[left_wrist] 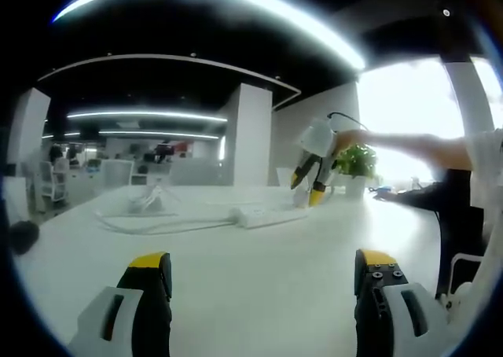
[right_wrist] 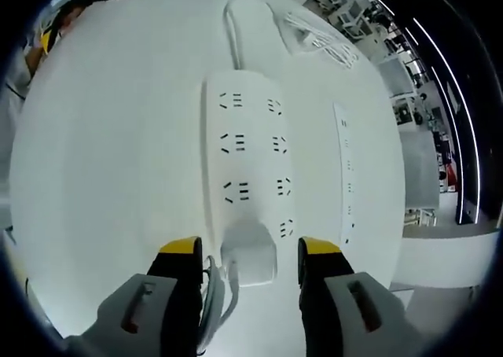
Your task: Straighten the power strip on the desk, plug the charger into it
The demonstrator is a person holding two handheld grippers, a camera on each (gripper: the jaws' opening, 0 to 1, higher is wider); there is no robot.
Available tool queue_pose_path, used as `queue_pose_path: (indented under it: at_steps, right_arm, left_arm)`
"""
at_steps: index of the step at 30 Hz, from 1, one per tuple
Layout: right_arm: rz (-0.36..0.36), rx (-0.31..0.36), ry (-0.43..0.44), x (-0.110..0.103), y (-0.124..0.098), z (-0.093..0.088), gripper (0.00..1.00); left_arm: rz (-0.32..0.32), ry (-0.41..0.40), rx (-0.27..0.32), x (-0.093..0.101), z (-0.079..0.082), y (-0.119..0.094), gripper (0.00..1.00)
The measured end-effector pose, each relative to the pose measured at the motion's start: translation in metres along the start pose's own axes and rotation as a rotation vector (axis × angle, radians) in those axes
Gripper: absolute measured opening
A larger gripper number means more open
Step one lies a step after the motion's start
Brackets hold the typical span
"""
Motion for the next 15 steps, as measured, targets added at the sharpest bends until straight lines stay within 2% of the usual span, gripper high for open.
queue_pose_path:
  at_steps: [8,15]
  right_arm:
    - [0.017,-0.006,-0.008,-0.0027,0.0059,-0.0016,0.31]
    - [0.014,-0.027,-0.032,-0.0048,0.0069,-0.0032,0.29]
  left_arm:
    - [0.0,-0.001,-0.004,-0.001,-0.0019,0.0011,0.99]
    - [-0.004,-0.001,-0.008,0.0005,-0.0027,0.0028,0.99]
Point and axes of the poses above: the point that each gripper's makers call its tool centre point, and the gripper's own axes: y roughly forward along the fingers, x roughly to its right, z roughly out of its top, the point moved 1 cm from there along -y, roughly backward along the fingers, and after that the axes turned 7 degrees about -y, right-handed, at the moved point
